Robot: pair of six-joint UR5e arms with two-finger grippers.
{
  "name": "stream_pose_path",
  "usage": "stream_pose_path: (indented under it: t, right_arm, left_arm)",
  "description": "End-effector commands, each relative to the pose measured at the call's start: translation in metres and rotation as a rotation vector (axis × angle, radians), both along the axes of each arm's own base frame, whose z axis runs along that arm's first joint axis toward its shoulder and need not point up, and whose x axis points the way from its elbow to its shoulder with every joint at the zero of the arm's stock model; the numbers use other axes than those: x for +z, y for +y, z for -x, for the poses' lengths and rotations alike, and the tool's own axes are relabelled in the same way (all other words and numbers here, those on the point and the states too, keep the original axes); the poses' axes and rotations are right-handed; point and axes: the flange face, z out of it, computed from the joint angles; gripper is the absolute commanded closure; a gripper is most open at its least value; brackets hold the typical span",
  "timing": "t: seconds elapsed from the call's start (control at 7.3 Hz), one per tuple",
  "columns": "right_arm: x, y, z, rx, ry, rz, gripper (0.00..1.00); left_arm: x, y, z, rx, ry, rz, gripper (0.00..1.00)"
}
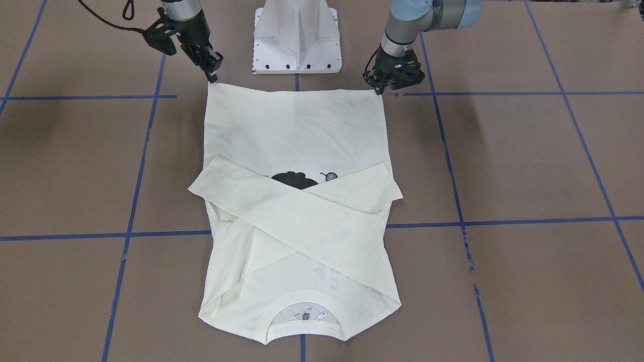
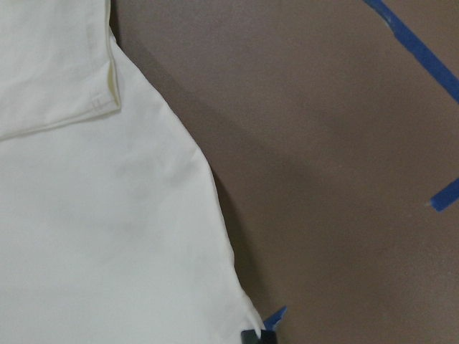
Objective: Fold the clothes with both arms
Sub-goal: 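Lift the hem with both grippers and fold it toward the collar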
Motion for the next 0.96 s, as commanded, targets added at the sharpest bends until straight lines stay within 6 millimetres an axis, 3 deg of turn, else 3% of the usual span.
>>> stream_pose_path:
  t: [0.0, 0.14, 0.41, 0.55, 0.69, 0.82]
  right_arm:
    - [-0.001, 0.0, -0.001, 0.001, -0.003, 0.0, 1.0]
    - [-0.006, 0.004, -0.011, -0.005, -0.012, -0.001, 1.0]
    - [-0.013, 0.045, -0.039, -0.099, -0.015, 0.0, 1.0]
    - [-0.022, 0.055, -0.051, -0.123, -0.035, 0.001, 1.0]
    - [-0.039, 0.035, -0.069, -0.072, -0.074, -0.006, 1.0]
    - [-0.04, 0.005, -0.083, 0.006, -0.077, -0.01, 1.0]
  left_arm:
    - [-0.039, 0.01, 0.027, 0.021, 0.012, 0.015, 1.0]
    - [-0.058, 0.014, 0.044, 0.028, 0.028, 0.018, 1.0]
    - [-0.084, 0.026, 0.063, 0.018, 0.076, 0.043, 1.0]
    - [-0.104, 0.035, 0.079, 0.024, 0.115, 0.045, 1.0]
    - [-0.122, 0.033, 0.097, 0.014, 0.161, 0.035, 1.0]
    - [-0.132, 0.015, 0.111, -0.027, 0.187, 0.016, 1.0]
